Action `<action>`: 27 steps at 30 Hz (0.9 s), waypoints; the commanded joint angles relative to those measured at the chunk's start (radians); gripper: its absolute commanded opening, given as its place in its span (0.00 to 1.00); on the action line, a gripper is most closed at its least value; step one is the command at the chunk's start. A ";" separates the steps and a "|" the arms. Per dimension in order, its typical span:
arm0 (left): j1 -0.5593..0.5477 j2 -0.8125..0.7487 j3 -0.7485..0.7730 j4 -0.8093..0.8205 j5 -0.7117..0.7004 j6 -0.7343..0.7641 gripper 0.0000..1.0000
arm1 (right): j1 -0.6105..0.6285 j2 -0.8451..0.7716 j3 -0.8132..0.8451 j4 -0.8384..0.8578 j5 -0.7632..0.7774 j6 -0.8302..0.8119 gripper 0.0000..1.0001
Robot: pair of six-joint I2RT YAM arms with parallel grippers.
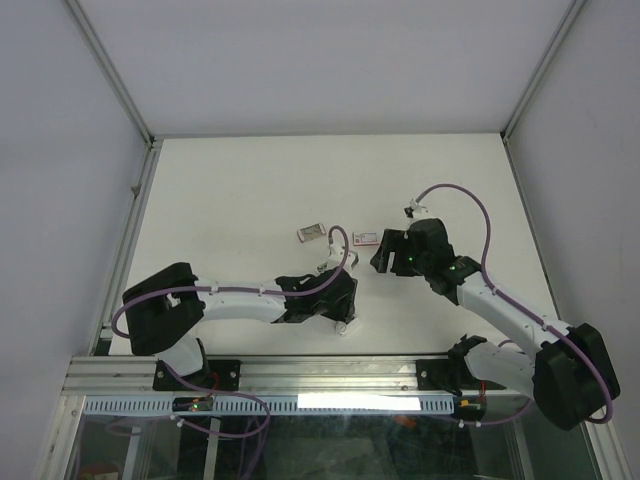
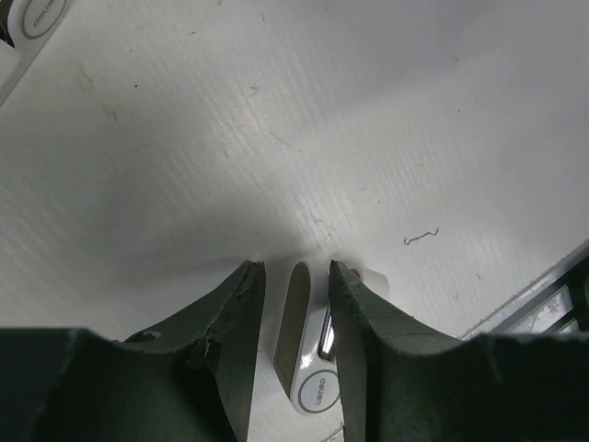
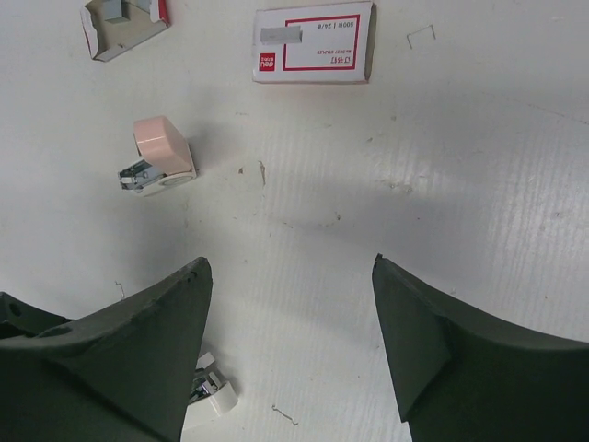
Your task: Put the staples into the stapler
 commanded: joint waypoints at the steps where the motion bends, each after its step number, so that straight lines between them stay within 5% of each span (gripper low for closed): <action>1: -0.023 0.010 0.051 -0.022 -0.038 0.021 0.35 | -0.004 -0.001 0.001 0.051 0.031 0.004 0.73; 6: -0.031 0.019 0.056 -0.035 -0.040 0.019 0.35 | -0.004 -0.002 -0.003 0.050 0.035 0.005 0.73; 14: -0.032 -0.012 0.031 -0.044 -0.097 -0.025 0.00 | -0.004 -0.016 -0.008 0.053 0.035 0.015 0.73; 20: -0.030 -0.190 -0.085 0.094 -0.270 -0.074 0.00 | -0.004 -0.050 0.008 0.041 -0.018 0.049 0.73; 27: 0.043 -0.370 -0.159 0.254 -0.300 -0.091 0.00 | 0.004 -0.132 -0.040 0.197 -0.297 0.125 0.74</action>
